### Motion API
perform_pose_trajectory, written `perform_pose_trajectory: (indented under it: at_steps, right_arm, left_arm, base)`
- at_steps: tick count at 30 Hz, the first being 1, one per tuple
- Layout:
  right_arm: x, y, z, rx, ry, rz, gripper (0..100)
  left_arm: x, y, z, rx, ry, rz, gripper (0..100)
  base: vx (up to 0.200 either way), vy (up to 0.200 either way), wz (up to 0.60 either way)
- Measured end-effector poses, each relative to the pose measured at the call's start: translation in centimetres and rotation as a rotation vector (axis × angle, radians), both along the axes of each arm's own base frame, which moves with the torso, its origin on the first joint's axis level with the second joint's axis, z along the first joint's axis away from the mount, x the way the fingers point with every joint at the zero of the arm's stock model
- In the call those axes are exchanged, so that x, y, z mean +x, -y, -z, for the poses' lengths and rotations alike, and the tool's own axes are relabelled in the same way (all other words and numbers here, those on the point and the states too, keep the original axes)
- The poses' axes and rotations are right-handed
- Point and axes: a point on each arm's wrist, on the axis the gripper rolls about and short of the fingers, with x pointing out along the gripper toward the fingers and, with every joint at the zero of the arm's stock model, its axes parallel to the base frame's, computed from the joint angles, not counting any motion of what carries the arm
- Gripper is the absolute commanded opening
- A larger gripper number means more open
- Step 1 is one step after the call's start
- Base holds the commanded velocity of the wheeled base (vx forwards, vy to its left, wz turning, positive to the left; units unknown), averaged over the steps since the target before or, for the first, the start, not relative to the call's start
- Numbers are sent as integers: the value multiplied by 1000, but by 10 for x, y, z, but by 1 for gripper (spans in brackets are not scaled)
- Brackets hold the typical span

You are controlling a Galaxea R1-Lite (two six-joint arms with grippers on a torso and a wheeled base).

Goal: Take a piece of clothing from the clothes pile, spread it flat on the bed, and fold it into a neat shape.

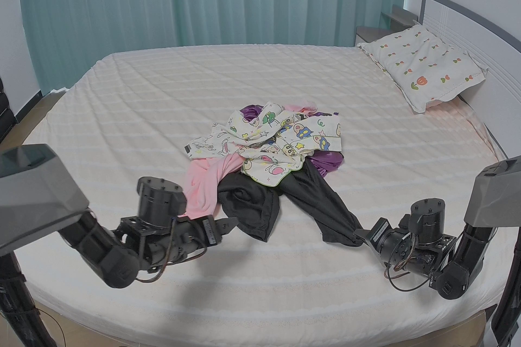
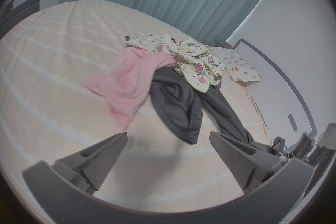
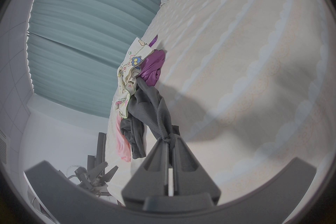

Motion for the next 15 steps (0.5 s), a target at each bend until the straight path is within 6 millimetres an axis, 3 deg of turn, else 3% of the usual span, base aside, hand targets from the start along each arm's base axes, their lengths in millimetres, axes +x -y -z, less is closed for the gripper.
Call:
perform_pose_trajectory:
  at_steps: [7, 15]
  right_arm:
    - [0, 0, 2, -4, -6, 2, 0]
    - [0, 0, 4, -8, -14, 3, 0]
  left_arm:
    - [24, 39, 21, -4, -11, 11, 100]
    - [45, 67, 37, 14, -10, 13, 100]
  base:
    - [0, 0, 0]
    - [0, 0, 0]
